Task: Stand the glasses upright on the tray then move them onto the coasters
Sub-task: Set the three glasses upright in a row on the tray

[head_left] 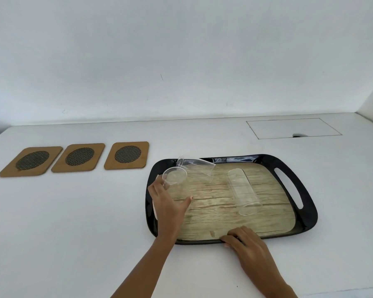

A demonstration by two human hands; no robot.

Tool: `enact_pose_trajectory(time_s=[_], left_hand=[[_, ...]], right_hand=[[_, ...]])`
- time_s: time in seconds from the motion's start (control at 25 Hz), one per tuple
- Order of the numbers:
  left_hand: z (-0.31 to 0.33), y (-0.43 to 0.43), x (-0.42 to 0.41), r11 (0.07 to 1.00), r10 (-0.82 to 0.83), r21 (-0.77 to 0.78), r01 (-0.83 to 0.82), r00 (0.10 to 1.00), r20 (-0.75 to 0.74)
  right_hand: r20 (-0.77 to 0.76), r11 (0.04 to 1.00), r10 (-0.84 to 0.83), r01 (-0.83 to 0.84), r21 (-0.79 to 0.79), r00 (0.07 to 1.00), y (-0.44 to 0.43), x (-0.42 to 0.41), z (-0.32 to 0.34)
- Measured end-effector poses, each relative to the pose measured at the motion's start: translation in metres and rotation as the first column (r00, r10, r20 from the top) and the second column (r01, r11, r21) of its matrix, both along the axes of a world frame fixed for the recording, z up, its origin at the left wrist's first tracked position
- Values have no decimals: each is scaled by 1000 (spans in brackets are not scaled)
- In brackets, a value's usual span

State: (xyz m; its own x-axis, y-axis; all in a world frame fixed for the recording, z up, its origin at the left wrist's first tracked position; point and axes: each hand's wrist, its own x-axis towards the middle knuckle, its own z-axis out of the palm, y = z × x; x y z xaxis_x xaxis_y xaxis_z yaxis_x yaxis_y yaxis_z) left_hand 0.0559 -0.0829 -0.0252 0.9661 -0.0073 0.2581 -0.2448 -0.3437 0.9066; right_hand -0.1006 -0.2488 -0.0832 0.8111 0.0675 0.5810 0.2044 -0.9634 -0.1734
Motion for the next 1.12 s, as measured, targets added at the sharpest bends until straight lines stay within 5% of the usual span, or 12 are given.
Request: enact_pose_trajectory(time_s=[0.68,0.84,1.0,1.12], left_hand=[[12,11,-12,993,-113,-25,114,992,54],[43,15,-19,995,-65,-56,78,975,212],[70,7,-21,989,-114,140,55,881,458],[85,-17,-29,973,-227,143,183,883,412]], right_hand=[[53,995,-46,42,88,997,1,-1,10],[104,974,-195,180,134,975,-1,-3,12],[163,876,-449,395,277,879,-7,-1,17],[158,733,-621,499,462,767,-16,-1,20]])
